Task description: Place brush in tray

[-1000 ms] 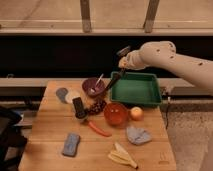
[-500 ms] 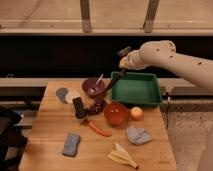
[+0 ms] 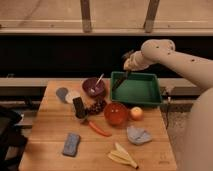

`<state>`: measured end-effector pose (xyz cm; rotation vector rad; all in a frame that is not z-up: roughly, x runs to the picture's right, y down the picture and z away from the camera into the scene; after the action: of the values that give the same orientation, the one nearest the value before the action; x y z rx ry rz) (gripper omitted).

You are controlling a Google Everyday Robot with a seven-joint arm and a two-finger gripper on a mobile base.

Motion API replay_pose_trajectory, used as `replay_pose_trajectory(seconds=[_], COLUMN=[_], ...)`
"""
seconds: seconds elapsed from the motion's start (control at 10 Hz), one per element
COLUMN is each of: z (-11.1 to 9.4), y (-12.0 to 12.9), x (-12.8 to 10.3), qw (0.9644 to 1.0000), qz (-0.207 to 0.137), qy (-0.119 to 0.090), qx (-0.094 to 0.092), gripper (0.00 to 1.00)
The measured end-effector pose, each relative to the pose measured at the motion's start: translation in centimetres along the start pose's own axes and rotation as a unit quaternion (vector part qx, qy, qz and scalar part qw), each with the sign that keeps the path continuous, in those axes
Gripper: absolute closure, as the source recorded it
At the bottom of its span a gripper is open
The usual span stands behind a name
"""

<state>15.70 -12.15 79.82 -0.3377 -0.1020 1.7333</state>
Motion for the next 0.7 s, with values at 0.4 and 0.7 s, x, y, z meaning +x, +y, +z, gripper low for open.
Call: replay_pose_trajectory(seconds=[0.4, 0.7], z=[1.7, 4.5], y=[-1.7, -3.4], x=[0.3, 1.0], qw=[0.9979, 0.9962], qz=[-0.048, -0.045], qy=[0.041, 0.068], qx=[-0.017, -0.030], gripper=[1.00, 1.00])
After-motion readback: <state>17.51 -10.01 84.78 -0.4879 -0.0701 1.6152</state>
